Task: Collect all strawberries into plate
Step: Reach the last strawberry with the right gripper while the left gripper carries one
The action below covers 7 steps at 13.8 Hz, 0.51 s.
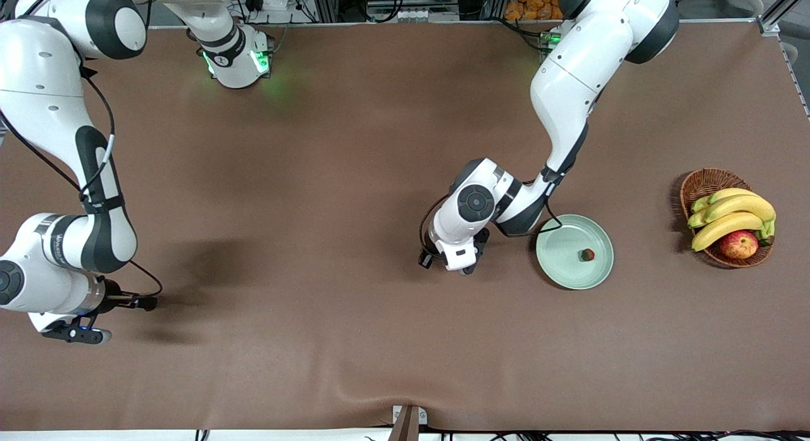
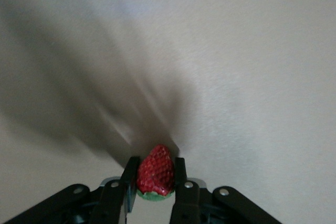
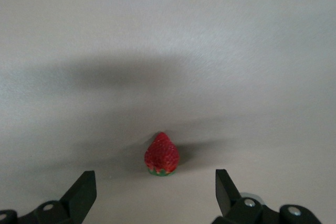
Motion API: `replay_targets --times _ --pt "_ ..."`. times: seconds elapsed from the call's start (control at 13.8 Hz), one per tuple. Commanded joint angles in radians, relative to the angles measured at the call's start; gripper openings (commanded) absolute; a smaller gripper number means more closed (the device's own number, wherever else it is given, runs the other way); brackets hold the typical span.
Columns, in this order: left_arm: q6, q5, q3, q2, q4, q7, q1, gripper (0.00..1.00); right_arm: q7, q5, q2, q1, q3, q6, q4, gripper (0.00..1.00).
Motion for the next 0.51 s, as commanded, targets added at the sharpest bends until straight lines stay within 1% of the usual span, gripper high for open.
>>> replay_targets --times 0.0,0.15,0.29,0.36,0.44 --pt "-0.099 0.036 0.015 -0.095 -0.004 0.086 0.039 0.0 -0.062 0.066 0.02 -0.031 0.022 0.018 -0.002 1.0" --pt "-0.202 0.035 0.01 -0.151 -0.006 0.193 0.085 0.0 -0.07 0.064 0.039 -0.037 0.02 0.069 -0.002 1.0" --pt "-0.253 0.011 -0.005 -0.192 -0.01 0.219 0.166 0.0 -0.102 0.064 0.058 -0.047 0.02 0.098 -0.003 1.0" --pt "-0.294 0.01 -0.037 -0.2 -0.012 0.242 0.213 0.0 -0.104 0.064 0.06 -0.047 0.02 0.098 -0.002 1.0" --pt "-0.352 0.009 -0.062 -0.211 -0.013 0.314 0.266 0.0 -0.104 0.063 0.06 -0.047 0.02 0.098 -0.003 1.0"
